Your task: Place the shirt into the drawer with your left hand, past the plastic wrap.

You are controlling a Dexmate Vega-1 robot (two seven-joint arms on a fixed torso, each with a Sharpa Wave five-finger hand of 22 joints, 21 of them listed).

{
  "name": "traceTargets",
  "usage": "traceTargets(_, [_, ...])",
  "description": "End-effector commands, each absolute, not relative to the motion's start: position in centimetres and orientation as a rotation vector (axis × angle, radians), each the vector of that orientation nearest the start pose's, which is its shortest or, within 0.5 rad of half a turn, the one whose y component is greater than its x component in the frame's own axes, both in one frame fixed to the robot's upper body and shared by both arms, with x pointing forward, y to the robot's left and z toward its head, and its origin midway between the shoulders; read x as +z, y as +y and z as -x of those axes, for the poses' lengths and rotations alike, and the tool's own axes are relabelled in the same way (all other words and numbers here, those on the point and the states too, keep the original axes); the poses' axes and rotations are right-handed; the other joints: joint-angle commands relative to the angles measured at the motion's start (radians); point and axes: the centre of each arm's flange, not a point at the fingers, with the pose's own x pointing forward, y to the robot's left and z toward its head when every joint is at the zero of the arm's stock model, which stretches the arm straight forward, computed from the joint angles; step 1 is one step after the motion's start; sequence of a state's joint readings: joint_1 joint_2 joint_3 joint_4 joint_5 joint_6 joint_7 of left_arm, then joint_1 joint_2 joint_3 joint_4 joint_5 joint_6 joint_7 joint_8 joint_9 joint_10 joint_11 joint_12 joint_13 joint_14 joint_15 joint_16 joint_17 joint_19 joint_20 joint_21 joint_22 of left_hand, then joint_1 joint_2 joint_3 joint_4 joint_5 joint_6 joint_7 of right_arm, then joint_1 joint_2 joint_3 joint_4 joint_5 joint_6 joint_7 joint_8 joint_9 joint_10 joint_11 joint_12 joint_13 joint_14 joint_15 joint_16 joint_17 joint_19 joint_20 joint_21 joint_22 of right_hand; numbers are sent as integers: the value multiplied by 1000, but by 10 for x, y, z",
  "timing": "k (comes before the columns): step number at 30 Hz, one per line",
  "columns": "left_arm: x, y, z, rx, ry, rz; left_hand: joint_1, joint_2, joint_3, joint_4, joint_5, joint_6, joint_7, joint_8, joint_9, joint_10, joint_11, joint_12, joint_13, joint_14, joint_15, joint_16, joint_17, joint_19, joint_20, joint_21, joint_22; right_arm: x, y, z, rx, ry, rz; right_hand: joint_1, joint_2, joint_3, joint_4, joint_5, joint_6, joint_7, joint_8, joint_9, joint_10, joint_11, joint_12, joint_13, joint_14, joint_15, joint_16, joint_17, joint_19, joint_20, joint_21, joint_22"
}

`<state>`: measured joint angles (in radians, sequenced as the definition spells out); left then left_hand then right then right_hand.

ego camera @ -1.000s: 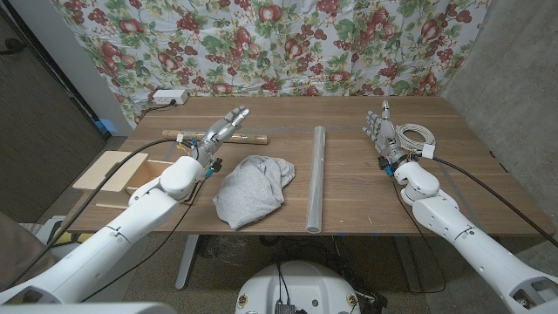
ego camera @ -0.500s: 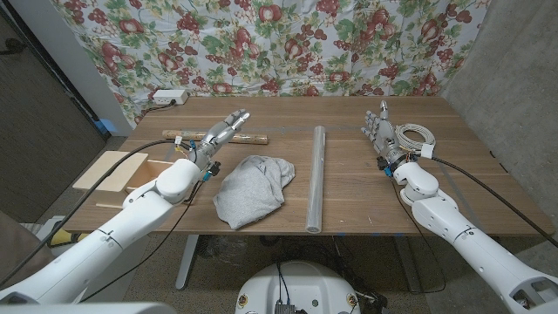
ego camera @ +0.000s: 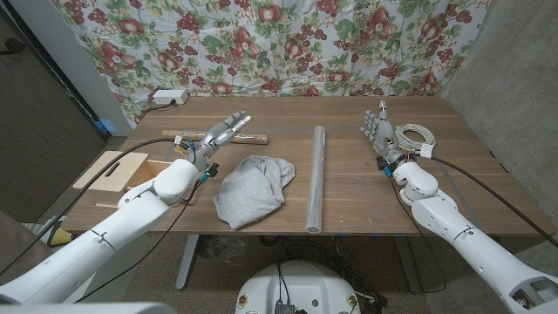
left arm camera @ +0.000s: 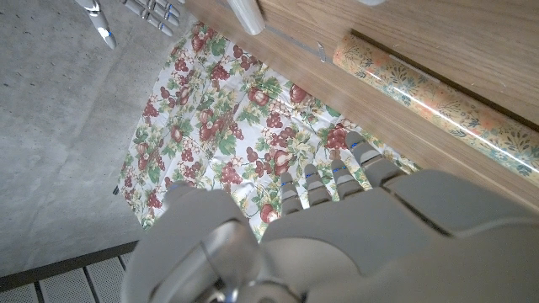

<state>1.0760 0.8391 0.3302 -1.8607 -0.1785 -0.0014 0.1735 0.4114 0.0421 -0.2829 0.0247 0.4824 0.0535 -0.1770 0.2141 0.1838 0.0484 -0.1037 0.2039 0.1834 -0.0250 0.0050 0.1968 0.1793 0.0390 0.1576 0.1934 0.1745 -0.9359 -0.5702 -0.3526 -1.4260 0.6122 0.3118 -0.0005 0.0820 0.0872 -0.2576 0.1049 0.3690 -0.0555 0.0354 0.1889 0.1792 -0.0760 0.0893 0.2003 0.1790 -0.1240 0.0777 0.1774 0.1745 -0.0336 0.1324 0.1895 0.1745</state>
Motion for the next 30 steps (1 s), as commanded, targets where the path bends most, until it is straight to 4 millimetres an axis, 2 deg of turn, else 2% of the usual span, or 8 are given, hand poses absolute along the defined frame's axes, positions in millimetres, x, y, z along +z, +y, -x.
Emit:
traceTargets(1, [-11,271,-550,-101,-615,-707,13,-1,-3,-7,-4,8,-8,-6,3,-3,1,0,4,-8,-1,-6,3,-4,6,2,5,-39,-294,-626,212,-625,8,7,-2,1,-5,-3,-5,-4,1,5,-6,4,3,6,-12,1,3,4,-3,5,1,3])
traceTargets(7, [-11,270,-547,-67,-607,-728,14,0,-3,-7,-4,7,-6,-8,3,-4,4,-1,4,-9,-2,-6,3,-4,5,3,5,-39,-295,-626,209,-628,10,7,-3,1,-5,-3,-5,-5,1,5,-6,4,3,6,-12,0,4,4,-3,5,1,3])
traceTargets(9, [-11,270,-545,-38,-613,-731,15,0,-3,-7,-5,10,-6,-7,3,-4,5,-1,4,-9,-2,-6,3,-4,4,3,5,-39,-295,-626,206,-627,8,8,-2,2,-5,-4,-4,-5,2,5,1,15,7,6,-9,1,5,4,-1,3,2,3])
traceTargets(13, [-13,270,-543,-9,-623,-735,20,5,-1,-9,-9,59,-8,8,4,28,-2,10,5,4,-8,-1,3,12,-4,9,5,-39,-295,-626,205,-627,9,8,-2,2,-5,-5,1,2,3,5,3,23,7,6,-6,3,6,4,2,-4,3,3])
traceTargets(30, [-16,266,-536,17,-648,-822,28,8,2,-13,-10,86,-12,13,4,43,-5,12,5,11,-14,-1,3,23,-10,11,5,-38,-294,-625,206,-630,11,9,-3,3,-6,-6,2,5,3,5,1,24,7,6,-6,3,6,4,1,-2,3,3])
